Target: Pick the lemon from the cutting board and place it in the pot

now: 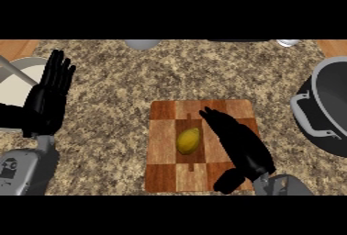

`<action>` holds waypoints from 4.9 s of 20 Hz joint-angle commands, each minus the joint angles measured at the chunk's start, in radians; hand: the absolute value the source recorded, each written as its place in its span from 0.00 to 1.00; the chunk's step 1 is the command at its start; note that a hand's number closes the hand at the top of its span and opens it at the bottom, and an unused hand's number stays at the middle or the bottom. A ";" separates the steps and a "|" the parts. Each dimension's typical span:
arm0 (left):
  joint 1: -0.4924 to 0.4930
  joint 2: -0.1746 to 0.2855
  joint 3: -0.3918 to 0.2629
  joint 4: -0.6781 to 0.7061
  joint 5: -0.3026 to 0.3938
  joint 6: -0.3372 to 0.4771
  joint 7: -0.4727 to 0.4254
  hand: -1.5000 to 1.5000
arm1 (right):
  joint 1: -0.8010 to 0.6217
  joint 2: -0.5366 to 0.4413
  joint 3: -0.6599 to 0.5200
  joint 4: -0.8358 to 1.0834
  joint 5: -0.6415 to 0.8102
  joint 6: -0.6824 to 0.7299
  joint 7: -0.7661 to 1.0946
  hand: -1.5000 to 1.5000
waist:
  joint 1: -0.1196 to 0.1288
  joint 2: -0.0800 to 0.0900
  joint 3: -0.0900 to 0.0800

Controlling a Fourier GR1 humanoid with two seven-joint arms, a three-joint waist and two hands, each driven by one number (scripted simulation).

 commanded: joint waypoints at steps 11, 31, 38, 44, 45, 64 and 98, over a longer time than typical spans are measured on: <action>-0.018 -0.065 0.042 -0.032 -0.070 -0.011 0.042 0.50 | 0.000 0.177 -0.037 0.169 0.215 -0.004 -0.126 0.00 | -0.002 0.000 0.000; 0.042 -0.117 0.082 0.042 -0.106 -0.091 -0.071 0.50 | -0.198 0.318 -0.050 0.662 0.241 -0.216 -0.213 0.00 | 0.008 0.002 0.000; -0.050 -0.098 0.088 -0.001 -0.114 -0.069 0.044 0.50 | -0.177 0.318 0.033 0.659 0.300 -0.255 -0.367 1.00 | 0.000 0.000 0.000; 0.044 -0.163 0.031 -0.084 -0.157 -0.035 0.040 0.50 | -0.239 0.318 0.145 0.730 0.227 -0.356 -0.288 1.00 | 0.011 0.000 0.001; 0.006 -0.084 0.109 -0.043 -0.096 -0.105 0.064 0.50 | -0.227 0.318 0.171 0.663 0.241 -0.322 -0.242 1.00 | 0.006 0.000 0.000; -0.040 -0.129 0.060 -0.018 -0.111 -0.113 0.024 0.50 | -0.813 0.166 -0.376 1.120 0.552 -0.539 0.559 1.00 | 0.079 0.030 -0.004; 0.002 -0.078 0.134 -0.066 -0.099 -0.096 0.087 0.50 | -0.351 -0.136 -0.660 0.630 0.840 -0.519 0.641 1.00 | -0.028 -0.009 0.000</action>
